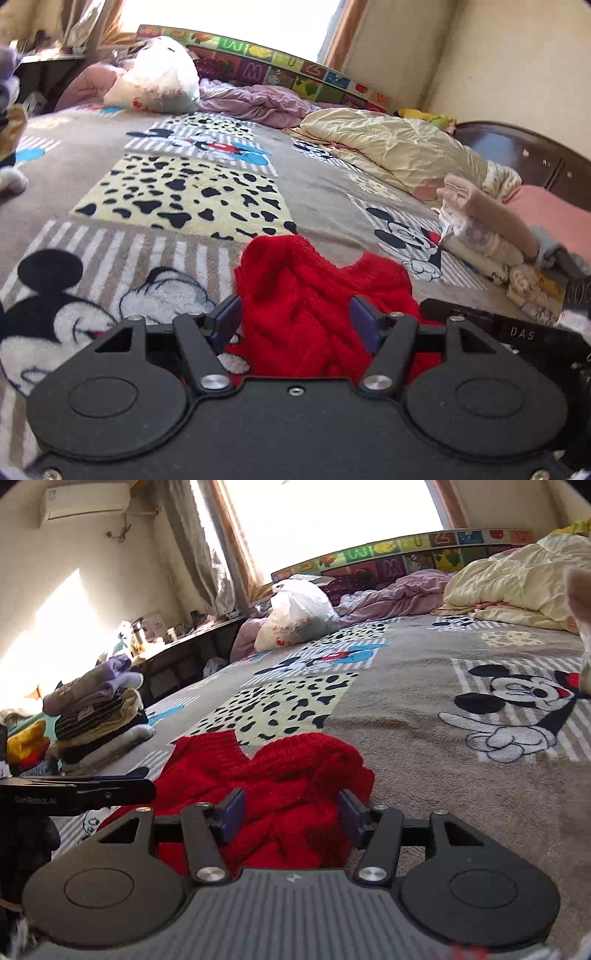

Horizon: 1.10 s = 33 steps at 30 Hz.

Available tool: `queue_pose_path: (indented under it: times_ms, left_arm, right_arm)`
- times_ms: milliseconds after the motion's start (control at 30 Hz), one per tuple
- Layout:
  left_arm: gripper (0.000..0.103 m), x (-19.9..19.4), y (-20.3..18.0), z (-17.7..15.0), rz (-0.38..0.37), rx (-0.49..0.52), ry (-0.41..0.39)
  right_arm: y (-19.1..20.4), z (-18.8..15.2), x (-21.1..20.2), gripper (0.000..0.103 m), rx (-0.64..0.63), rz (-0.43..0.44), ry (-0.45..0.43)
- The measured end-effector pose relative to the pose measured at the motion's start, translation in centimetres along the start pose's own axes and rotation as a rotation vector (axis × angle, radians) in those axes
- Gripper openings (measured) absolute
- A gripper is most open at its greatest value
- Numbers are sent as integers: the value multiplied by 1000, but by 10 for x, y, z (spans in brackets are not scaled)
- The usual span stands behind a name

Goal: Fold clothes
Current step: 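Lift the folded sweater and carry it toward the folded clothes stack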

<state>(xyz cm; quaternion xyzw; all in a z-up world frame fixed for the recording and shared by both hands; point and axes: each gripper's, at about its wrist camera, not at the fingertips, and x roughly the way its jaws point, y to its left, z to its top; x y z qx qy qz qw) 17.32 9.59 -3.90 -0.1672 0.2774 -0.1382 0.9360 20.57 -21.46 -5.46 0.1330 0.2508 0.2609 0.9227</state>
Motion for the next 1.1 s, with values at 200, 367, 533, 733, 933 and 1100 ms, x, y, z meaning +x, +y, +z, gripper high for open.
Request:
queue_pose_path:
  times_ms: [200, 367, 533, 733, 933, 1100]
  left_arm:
    - [64, 8, 26, -12, -58, -277, 74]
    - [70, 33, 38, -19, -108, -481, 136]
    - [63, 51, 34, -17, -99, -559, 147]
    - [45, 31, 25, -20, -182, -687, 157]
    - [63, -1, 19, -57, -228, -670, 161]
    - [73, -23, 18, -75, -234, -666, 167]
  right_arm:
    - [-42, -23, 2, 74, 428, 53, 67]
    - [-47, -24, 19, 81, 513, 57, 95]
    - [-34, -19, 38, 88, 457, 55, 130]
    - [-33, -25, 31, 50, 560, 66, 84]
    - [-5, -25, -47, 53, 607, 40, 46]
    - [-15, -68, -66, 78, 535, -17, 62]
